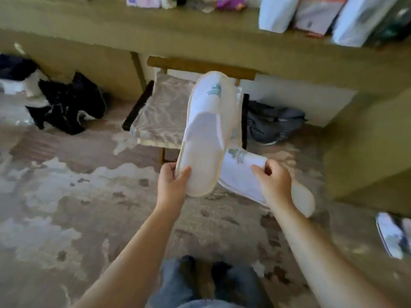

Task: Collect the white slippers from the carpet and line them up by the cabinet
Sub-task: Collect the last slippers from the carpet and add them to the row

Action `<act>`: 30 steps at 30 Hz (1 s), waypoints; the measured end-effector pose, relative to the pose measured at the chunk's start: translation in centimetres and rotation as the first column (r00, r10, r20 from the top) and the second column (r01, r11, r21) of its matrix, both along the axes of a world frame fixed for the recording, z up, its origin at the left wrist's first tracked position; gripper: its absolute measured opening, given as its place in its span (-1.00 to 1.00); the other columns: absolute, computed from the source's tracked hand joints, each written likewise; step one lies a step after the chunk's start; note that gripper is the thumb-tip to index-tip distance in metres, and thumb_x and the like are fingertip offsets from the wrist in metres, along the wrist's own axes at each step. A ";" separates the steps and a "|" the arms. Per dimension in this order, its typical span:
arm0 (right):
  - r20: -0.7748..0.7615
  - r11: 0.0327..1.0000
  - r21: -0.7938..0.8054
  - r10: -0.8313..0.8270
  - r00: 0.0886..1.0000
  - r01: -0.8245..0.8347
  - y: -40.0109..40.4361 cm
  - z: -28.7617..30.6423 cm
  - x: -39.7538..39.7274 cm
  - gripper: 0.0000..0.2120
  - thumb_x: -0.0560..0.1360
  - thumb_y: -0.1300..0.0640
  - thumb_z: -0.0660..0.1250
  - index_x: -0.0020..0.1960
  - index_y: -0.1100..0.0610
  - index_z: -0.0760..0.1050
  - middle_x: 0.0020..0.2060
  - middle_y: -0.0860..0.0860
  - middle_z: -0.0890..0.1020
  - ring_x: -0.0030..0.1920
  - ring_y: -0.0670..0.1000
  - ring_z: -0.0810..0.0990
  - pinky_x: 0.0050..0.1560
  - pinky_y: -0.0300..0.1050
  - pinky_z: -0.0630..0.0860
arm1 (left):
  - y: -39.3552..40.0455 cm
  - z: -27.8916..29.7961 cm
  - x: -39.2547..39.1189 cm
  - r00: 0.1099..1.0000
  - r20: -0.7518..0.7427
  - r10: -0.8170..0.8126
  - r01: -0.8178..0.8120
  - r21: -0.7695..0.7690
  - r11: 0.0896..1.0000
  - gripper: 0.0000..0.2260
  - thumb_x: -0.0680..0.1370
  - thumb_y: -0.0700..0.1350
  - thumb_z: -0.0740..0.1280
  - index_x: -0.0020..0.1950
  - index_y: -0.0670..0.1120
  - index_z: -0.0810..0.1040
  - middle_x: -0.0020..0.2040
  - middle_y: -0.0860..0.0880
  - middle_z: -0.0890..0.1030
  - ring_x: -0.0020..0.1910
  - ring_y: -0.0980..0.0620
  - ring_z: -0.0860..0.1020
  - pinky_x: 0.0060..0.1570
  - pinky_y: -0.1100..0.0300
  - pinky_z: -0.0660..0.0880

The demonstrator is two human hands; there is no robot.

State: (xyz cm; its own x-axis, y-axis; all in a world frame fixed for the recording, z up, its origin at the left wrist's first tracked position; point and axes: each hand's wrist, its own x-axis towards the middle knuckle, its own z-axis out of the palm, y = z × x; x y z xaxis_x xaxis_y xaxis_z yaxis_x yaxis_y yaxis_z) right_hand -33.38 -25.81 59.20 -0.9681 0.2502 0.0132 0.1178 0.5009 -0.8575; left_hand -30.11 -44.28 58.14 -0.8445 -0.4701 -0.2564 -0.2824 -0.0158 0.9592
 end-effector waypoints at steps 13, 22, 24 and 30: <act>0.070 0.542 -0.005 -0.838 0.541 0.840 16.0 -1.2 19.5 -0.58 0.43 0.20 0.27 -0.47 0.04 0.11 -0.51 -0.01 0.19 -0.46 -0.04 0.17 -0.46 -0.27 0.23 | 21.1 -0.5 0.4 0.551 0.045 -0.834 0.835 -0.052 0.549 -0.88 0.51 -0.12 0.26 0.00 -0.09 0.37 -0.19 0.10 0.48 -0.20 0.05 0.50 -0.46 0.27 0.47; 0.093 0.266 -0.016 -0.959 0.267 0.964 31.5 -2.1 29.2 -0.63 0.46 0.18 0.28 -0.45 0.05 0.21 -0.48 -0.04 0.30 -0.43 -0.09 0.26 -0.44 -0.35 0.26 | 41.6 -2.2 7.0 0.267 0.112 -0.957 0.964 -0.042 0.264 -0.88 0.51 -0.12 0.25 -0.01 -0.11 0.36 -0.13 -0.03 0.50 -0.15 -0.03 0.51 -0.34 0.14 0.50; 0.116 0.251 -0.030 -0.960 0.253 0.967 35.6 -1.8 30.8 -0.68 0.46 0.16 0.27 -0.41 0.07 0.26 -0.46 -0.05 0.33 -0.41 -0.09 0.29 -0.37 -0.27 0.28 | 46.3 -1.9 8.1 0.234 0.128 -0.964 0.972 -0.031 0.232 -0.87 0.52 -0.13 0.24 0.01 -0.13 0.36 -0.03 -0.13 0.51 -0.04 -0.15 0.51 -0.11 -0.08 0.53; 0.079 0.208 -0.043 -0.974 0.210 0.977 47.2 -0.6 33.8 -0.65 0.46 0.18 0.27 -0.44 0.04 0.24 -0.47 -0.05 0.33 -0.42 -0.10 0.29 -0.39 -0.22 0.24 | 58.8 -0.6 10.6 0.175 0.099 -0.980 0.982 -0.083 0.167 -0.85 0.53 -0.10 0.23 0.02 -0.15 0.36 0.01 -0.13 0.49 -0.06 -0.10 0.49 -0.33 0.16 0.44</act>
